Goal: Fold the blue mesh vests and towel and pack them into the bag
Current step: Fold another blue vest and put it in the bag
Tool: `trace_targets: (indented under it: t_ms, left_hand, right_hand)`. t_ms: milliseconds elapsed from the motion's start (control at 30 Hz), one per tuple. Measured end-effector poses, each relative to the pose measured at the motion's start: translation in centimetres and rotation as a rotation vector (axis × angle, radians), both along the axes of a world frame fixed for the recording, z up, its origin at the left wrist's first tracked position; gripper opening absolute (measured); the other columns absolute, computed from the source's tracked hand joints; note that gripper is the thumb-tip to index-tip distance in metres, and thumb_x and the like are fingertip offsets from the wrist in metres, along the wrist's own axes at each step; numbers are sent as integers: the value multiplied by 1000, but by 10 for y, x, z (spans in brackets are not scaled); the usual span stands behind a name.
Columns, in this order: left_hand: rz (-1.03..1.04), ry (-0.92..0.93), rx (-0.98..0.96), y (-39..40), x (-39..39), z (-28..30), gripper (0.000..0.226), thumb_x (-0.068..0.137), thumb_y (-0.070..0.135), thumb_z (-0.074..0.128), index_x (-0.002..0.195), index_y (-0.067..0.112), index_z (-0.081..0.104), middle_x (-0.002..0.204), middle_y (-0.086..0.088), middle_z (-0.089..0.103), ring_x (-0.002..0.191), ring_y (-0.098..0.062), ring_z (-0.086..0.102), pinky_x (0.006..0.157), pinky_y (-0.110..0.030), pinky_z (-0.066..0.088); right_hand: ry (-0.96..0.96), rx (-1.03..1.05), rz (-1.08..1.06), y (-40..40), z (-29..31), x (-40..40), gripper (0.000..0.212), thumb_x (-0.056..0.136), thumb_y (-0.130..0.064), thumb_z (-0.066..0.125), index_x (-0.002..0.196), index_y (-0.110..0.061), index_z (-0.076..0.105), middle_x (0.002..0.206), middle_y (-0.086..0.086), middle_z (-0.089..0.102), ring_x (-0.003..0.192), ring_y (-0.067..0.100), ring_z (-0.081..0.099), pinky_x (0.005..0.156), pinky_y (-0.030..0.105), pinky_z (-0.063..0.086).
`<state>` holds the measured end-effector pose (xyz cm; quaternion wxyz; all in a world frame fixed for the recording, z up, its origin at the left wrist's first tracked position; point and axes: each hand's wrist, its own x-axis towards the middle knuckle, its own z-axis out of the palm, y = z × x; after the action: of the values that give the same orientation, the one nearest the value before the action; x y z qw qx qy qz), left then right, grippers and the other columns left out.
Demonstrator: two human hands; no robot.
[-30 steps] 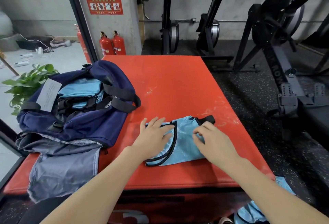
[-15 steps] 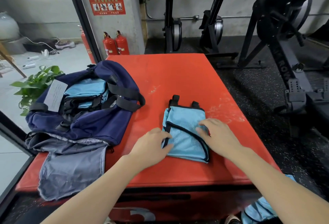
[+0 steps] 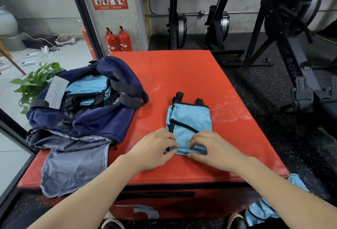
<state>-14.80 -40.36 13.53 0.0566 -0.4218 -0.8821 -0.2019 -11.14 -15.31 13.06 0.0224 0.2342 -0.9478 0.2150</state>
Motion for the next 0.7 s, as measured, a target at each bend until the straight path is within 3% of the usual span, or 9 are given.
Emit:
trace_targets:
  t_ms: [100,233,367,500,600,700]
  left_hand:
    - [-27,17,-10,1,1,0,24,86,23,63,107,21,74,108,11,64,103,-12,56,82,-26,51]
    - [-18,16,-42,0,-2,3,25,82,13,58,101,19,72,102,10,65,104,-11,55,79,-32,54]
    - [21,114,22,-3,-3,11,20,80,12,61,93,20,74,92,10,67,98,-11,58,73,-30,55]
    - [-17,148,-42,-7,-6,5,17,79,11,66,90,22,74,89,10,67,95,-13,59,73,-31,54]
    - [16,69,-44,-11,-4,-2,18,80,13,62,90,22,73,92,12,68,97,-11,58,73,-35,55]
    - [29,-40,-13,-12,-2,-2,16,85,22,62,95,20,74,93,14,67,99,-6,53,83,-29,51]
  right_hand:
    - [22,-27,12,-1,-2,-1,30,88,-58,60,96,-31,69,106,-20,63,106,1,54,97,27,43]
    - [45,-52,16,-3,-3,-2,24,90,-48,61,92,-26,71,101,-17,66,101,3,57,93,33,47]
    - [65,-58,10,-2,-1,1,34,87,-62,59,95,-30,70,104,-19,65,105,2,56,98,28,42]
    - [50,41,17,1,2,4,38,84,-67,58,101,-34,67,112,-22,60,114,0,49,102,24,33]
    - [71,94,40,2,-1,4,33,85,-62,58,100,-34,67,114,-20,60,112,2,51,99,25,38]
    - [123,92,41,1,-1,4,25,86,-51,57,92,-31,70,105,-18,64,102,6,57,90,31,47]
